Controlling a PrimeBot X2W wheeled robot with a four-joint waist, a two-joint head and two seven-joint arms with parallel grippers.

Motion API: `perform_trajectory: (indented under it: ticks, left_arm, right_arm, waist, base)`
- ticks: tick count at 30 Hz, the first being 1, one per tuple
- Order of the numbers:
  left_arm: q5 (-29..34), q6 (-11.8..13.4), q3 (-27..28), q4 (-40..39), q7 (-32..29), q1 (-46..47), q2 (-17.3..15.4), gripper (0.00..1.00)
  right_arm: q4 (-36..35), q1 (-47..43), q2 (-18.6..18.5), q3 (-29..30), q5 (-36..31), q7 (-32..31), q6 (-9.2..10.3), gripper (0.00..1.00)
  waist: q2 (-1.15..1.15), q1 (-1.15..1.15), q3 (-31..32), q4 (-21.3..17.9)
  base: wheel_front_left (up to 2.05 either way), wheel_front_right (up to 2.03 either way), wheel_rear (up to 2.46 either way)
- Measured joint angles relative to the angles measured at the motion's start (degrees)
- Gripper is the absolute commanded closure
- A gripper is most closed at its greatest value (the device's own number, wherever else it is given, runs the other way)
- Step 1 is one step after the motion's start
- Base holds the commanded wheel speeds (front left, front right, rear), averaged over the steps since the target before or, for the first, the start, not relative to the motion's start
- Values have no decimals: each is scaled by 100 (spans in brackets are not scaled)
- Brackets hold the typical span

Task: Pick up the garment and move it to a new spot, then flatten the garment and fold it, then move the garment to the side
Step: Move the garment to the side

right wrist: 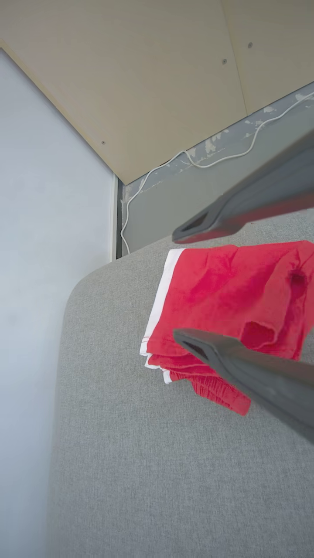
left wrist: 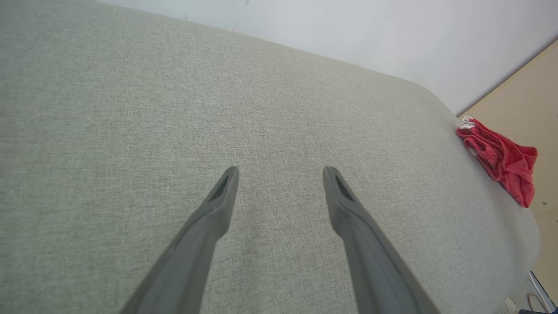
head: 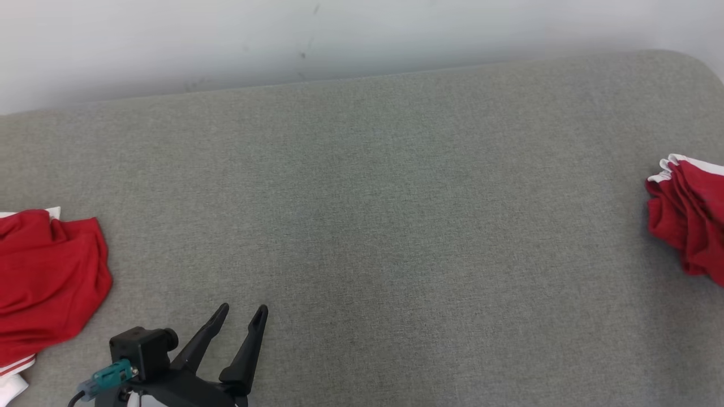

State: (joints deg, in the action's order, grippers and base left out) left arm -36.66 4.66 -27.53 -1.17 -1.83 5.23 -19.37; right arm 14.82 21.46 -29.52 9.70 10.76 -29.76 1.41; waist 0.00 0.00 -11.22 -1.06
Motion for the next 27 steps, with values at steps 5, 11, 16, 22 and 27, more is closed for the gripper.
perform_trajectory:
  ticks: [5,11,16,22,27]
  left_arm:
    - [0,-13,-12,35,2,-2,41,0]
    - [27,-12,19,45,97,-4,43,0]
    - [119,-12,73,24,314,-5,29,0]
    - [308,-7,129,11,628,12,38,0]
    - [405,-5,119,21,827,28,80,0]
  right_arm:
    - [-38,2,-30,-15,-21,352,-166,0]
    - [-308,-13,397,-21,354,977,-305,0]
    - [-730,-349,956,-68,634,1544,-361,0]
    - [-1168,-883,1443,-47,869,2216,-393,0]
    - [-1496,-1362,1818,-58,888,2705,-337,0]
  waist:
    - [0,0,87,125]
    - [0,0,230,266]
    - [0,0,370,347]
    - [-1,0,524,447]
    - [-1,-1,621,573]
  base:
    - [0,0,0]
    - [0,0,0]
    - [0,0,0]
    - [0,0,0]
    - [0,0,0]
